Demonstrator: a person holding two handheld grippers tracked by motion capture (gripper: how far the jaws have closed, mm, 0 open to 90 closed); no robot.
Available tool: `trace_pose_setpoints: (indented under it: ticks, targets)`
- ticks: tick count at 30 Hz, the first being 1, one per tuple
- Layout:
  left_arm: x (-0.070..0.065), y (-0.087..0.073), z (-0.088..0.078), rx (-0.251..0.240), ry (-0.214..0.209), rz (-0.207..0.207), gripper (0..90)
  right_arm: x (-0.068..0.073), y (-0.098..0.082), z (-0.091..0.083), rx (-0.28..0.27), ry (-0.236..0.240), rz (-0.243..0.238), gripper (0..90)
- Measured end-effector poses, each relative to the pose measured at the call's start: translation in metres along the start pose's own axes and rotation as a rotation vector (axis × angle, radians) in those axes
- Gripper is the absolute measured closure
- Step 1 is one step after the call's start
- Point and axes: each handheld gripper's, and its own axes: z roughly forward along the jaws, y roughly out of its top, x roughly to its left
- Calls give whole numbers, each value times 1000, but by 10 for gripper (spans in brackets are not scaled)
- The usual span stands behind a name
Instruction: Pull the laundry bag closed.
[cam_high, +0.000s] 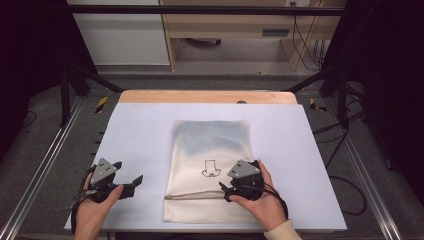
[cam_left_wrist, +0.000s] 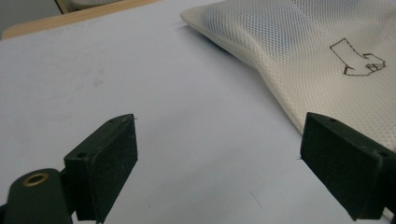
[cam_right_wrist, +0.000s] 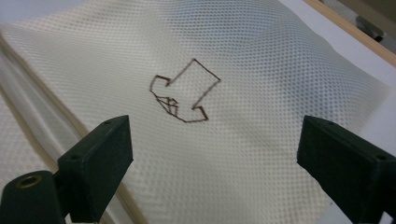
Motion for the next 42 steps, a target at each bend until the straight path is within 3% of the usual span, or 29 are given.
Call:
trace_pose_setpoints:
  ticks: [3,8,14,19,21,24,27,34,40,42]
  targets:
    - [-4,-2,-5,47,-4,31,108,8,11,7,12,51,-23,175]
    - [-4,-7,-9,57,-15,39,108,15,29,19,48,104,-52,230]
    - [10,-10,-14,22,67,3,103,22,52,28,104,159,-83,198]
    - [19,-13,-18,22,77,-37,103,35,67,35,106,187,-116,215]
    - [20,-13,-19,15,89,-33,104,41,72,36,116,211,-133,235]
    - [23,-12,-18,33,100,-22,104,47,79,39,123,265,-166,280]
    - [25,-13,-17,44,96,-47,108,50,85,42,123,299,-173,361]
    - [25,-12,-17,22,86,-57,114,63,103,46,160,343,-240,509]
    - [21,-12,-15,40,78,-54,114,69,122,46,178,371,-281,608]
    - [19,-12,-13,50,70,-55,114,72,123,46,154,387,-301,678]
